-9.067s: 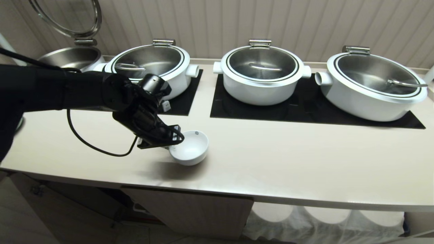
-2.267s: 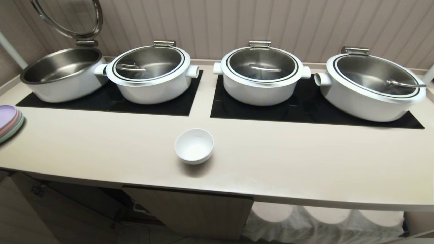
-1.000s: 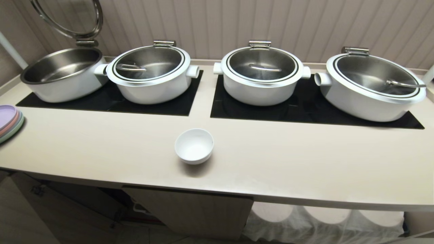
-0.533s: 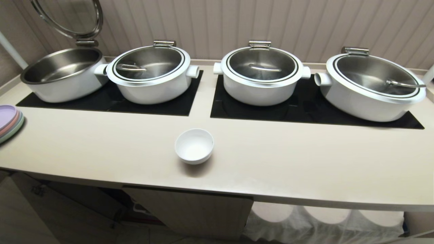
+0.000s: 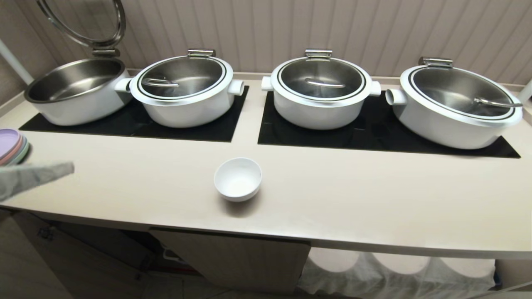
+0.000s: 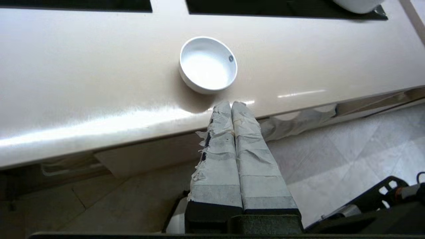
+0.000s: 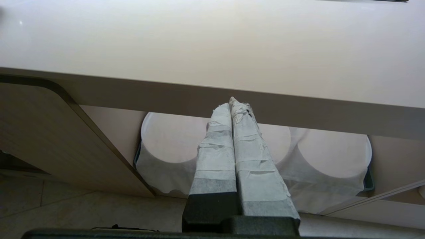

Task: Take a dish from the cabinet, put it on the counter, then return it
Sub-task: Pick up the bowl from the table

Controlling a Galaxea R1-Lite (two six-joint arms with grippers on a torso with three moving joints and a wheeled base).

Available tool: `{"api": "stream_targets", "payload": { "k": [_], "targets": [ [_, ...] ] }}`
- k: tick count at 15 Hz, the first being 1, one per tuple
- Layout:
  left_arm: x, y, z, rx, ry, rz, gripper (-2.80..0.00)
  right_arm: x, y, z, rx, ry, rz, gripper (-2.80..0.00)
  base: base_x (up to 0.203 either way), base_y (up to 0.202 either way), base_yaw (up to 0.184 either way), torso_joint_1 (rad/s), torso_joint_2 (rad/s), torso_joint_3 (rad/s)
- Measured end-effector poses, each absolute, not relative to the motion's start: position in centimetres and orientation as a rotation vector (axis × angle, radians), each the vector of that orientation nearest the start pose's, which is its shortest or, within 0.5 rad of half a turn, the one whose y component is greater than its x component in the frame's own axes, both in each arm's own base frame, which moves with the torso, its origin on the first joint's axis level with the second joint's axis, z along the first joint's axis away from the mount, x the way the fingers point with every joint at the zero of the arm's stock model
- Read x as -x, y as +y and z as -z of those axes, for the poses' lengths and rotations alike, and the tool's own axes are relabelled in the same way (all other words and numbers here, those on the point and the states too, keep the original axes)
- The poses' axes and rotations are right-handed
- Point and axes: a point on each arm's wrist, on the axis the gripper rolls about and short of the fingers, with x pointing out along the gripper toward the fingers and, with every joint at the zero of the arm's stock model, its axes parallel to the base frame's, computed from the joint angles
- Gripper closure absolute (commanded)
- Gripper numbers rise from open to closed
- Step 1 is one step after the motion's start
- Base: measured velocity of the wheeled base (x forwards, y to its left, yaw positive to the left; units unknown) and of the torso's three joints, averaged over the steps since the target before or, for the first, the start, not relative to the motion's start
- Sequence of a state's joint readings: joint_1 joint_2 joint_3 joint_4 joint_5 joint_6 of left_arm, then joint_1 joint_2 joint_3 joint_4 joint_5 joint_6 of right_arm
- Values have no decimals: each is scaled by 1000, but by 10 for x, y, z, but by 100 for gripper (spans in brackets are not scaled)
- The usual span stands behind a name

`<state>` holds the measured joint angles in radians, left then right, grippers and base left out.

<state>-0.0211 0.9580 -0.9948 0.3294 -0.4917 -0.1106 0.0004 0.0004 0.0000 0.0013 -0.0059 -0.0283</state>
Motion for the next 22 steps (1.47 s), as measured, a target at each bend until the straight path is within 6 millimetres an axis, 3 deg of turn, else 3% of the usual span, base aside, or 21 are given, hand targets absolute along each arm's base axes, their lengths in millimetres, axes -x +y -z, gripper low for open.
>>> {"api": "stream_targets", "payload": {
  "k": [2, 4, 7, 10, 16, 22],
  "targets": [
    [-138, -19, -315, 183, 434, 478, 0, 23, 0, -75, 29, 2, 5, 0, 0, 0, 0, 0, 0, 0],
    [-181, -33, -318, 164, 544, 453, 0, 23, 0, -75, 28, 1, 5, 0, 0, 0, 0, 0, 0, 0],
    [-238, -62, -314, 116, 677, 433, 0, 23, 0, -75, 28, 2, 6, 0, 0, 0, 0, 0, 0, 0],
    [-278, -85, -301, 87, 798, 434, 0, 23, 0, -75, 28, 1, 5, 0, 0, 0, 0, 0, 0, 0],
    [-324, -106, -254, 14, 977, 346, 0, 23, 0, -75, 28, 1, 5, 0, 0, 0, 0, 0, 0, 0],
    [-337, -119, -235, -14, 1023, 347, 0, 23, 0, -75, 28, 2, 5, 0, 0, 0, 0, 0, 0, 0]
  ]
}}
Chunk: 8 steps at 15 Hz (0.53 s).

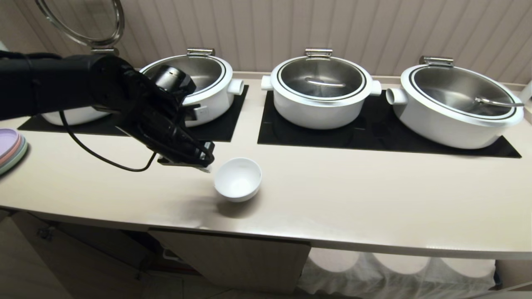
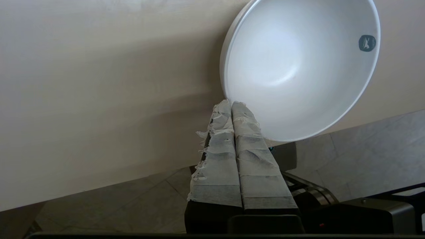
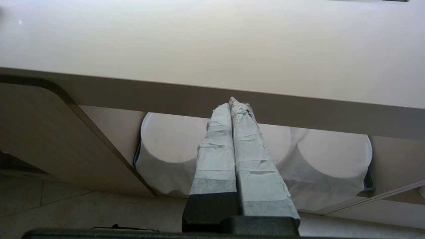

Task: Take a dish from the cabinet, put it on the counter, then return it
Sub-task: Pick up the bowl from the table

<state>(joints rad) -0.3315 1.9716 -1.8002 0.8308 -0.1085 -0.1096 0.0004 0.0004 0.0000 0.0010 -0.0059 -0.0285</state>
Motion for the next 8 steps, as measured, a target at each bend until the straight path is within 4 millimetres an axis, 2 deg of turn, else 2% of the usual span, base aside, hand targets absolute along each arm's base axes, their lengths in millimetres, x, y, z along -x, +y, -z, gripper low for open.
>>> {"api": "stream_targets", "payload": {
  "k": [1, 8],
  "targets": [
    [-337, -120, -233, -16, 1028, 350, -280, 23, 0, -75, 29, 1, 6, 0, 0, 0, 0, 0, 0, 0],
    [-340, -124, -235, -19, 1014, 359, -280, 23, 0, -75, 28, 1, 5, 0, 0, 0, 0, 0, 0, 0]
  ]
}}
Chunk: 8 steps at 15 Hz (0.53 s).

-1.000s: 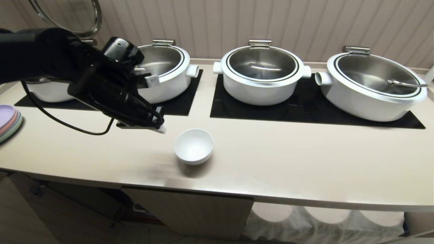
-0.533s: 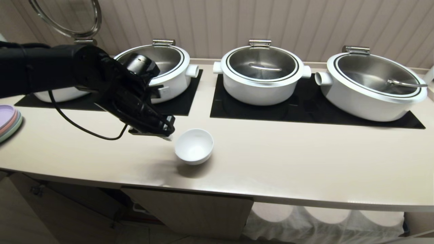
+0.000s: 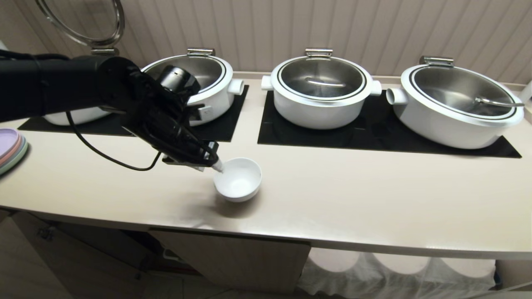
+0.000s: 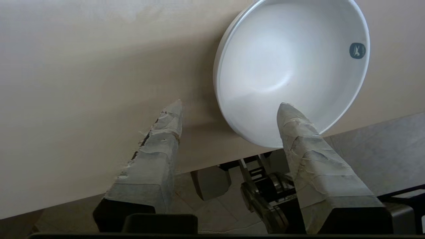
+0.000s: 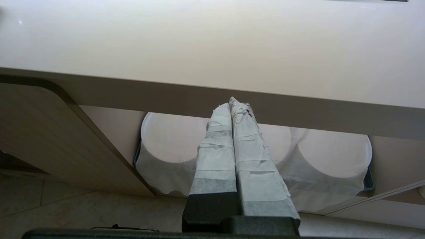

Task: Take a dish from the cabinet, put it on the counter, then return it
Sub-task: Pick up the bowl from the table

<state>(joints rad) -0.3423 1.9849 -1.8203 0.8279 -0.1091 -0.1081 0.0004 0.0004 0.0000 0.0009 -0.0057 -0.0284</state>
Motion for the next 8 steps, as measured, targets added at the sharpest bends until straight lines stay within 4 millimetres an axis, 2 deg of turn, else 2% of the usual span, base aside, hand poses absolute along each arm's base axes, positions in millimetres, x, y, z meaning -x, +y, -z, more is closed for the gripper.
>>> {"api": "stream_targets", "payload": {
  "k": [8],
  "targets": [
    [-343, -125, -233, -47, 1007, 348, -280, 23, 0, -75, 28, 1, 6, 0, 0, 0, 0, 0, 0, 0]
  ]
}}
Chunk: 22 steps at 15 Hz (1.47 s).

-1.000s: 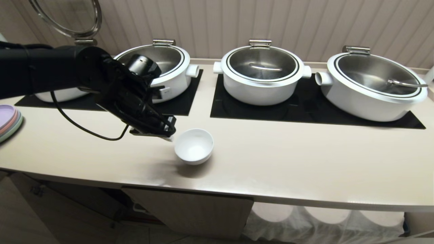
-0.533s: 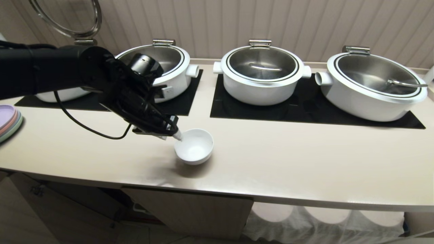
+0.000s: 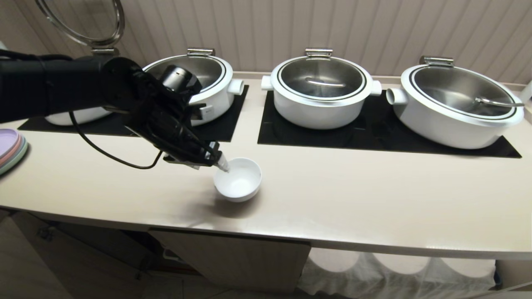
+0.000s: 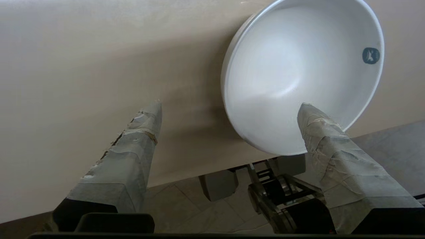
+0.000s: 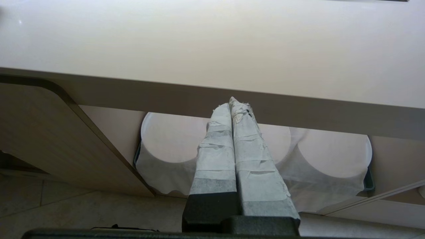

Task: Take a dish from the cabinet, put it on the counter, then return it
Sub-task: Pick up the bowl from the table

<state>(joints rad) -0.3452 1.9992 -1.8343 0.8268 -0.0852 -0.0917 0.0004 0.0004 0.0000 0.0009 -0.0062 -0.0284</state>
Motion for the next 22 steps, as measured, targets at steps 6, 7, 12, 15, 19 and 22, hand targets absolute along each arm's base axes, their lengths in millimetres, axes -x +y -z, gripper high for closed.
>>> {"api": "stream_targets", "payload": {
  "k": [6, 7, 12, 15, 19, 22],
  "targets": [
    [-350, -135, -220, -78, 1032, 336, -280, 23, 0, -75, 28, 1, 6, 0, 0, 0, 0, 0, 0, 0],
    [-350, -138, -217, -81, 1038, 341, -280, 23, 0, -75, 28, 1, 6, 0, 0, 0, 0, 0, 0, 0],
    [-355, -146, -203, -98, 1074, 344, -280, 23, 0, -75, 29, 2, 4, 0, 0, 0, 0, 0, 0, 0],
    [-357, -146, -196, -102, 1096, 340, -280, 23, 0, -75, 29, 1, 5, 0, 0, 0, 0, 0, 0, 0],
    [-361, -147, -189, -104, 1116, 335, -280, 23, 0, -75, 28, 1, 6, 0, 0, 0, 0, 0, 0, 0],
    [-362, -147, -186, -104, 1126, 333, -280, 23, 0, -75, 28, 1, 5, 0, 0, 0, 0, 0, 0, 0]
  ]
}}
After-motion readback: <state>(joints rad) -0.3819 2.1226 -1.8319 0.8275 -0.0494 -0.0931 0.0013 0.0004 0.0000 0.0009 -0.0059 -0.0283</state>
